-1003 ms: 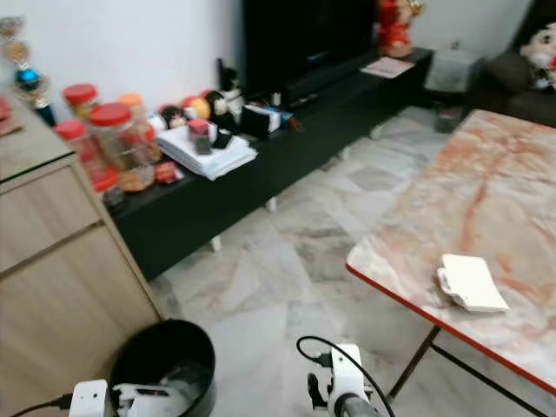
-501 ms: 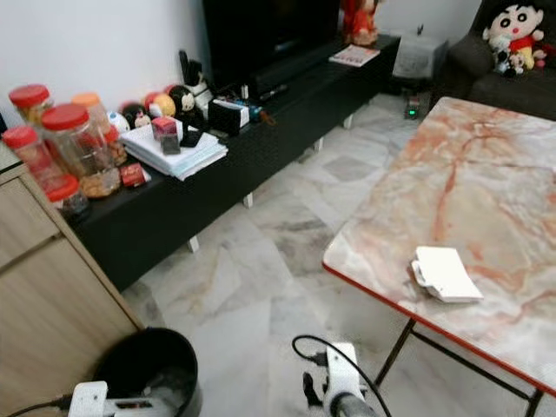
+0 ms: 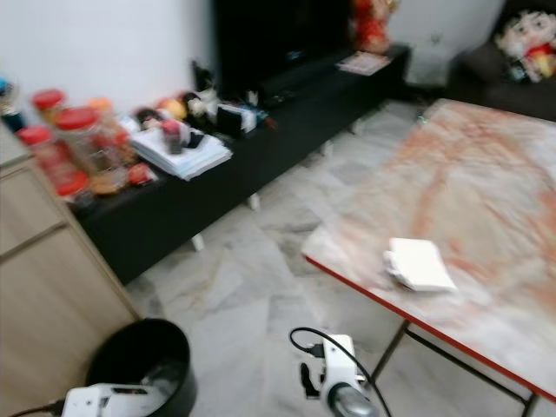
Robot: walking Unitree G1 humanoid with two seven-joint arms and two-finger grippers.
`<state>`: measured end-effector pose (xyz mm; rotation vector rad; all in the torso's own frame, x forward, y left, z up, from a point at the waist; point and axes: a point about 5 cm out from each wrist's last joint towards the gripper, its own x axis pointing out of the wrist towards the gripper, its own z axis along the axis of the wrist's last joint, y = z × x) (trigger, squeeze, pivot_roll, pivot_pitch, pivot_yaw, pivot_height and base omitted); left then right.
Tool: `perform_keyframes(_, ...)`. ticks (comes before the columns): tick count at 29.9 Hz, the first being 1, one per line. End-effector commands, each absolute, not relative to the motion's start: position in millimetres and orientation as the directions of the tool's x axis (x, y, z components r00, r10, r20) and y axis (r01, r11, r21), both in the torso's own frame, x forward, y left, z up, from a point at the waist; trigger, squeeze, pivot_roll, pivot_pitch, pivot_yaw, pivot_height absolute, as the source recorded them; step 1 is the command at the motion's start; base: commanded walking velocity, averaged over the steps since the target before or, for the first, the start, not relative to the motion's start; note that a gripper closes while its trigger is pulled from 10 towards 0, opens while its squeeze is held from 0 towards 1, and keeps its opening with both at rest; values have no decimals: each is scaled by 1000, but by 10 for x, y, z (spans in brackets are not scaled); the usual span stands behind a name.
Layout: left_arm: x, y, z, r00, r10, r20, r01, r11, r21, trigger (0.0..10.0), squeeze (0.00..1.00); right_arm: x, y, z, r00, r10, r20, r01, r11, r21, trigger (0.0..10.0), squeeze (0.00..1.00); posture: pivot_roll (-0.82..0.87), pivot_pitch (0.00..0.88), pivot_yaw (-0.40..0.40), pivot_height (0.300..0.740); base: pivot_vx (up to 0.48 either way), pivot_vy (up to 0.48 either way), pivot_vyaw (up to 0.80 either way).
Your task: Picking trash to rubbish bin
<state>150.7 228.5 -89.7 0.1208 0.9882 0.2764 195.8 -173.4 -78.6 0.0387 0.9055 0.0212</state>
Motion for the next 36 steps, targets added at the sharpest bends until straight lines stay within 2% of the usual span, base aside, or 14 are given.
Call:
perform_keyframes(1,1532,2394,-860,521,312,-794,-201,949,241,10000,0,1975,-1633,-787,616,58,-785,-12,998,64,10000,0,67,0,11,740,0,0,-775)
perform_keyframes(27,1517,2383,-870,517,306,-799,-204,951,232,10000,0,1954,-1631,-797,611,61,-789,-19,998,63,10000,0,66,0,8,740,0,0,-775)
perform_keyframes(36,1504,2378,-876,515,308,-800,-205,950,233,10000,0,1951,-1633,-799,611,58,-790,-17,998,61,10000,0,68,0,6,740,0,0,0)
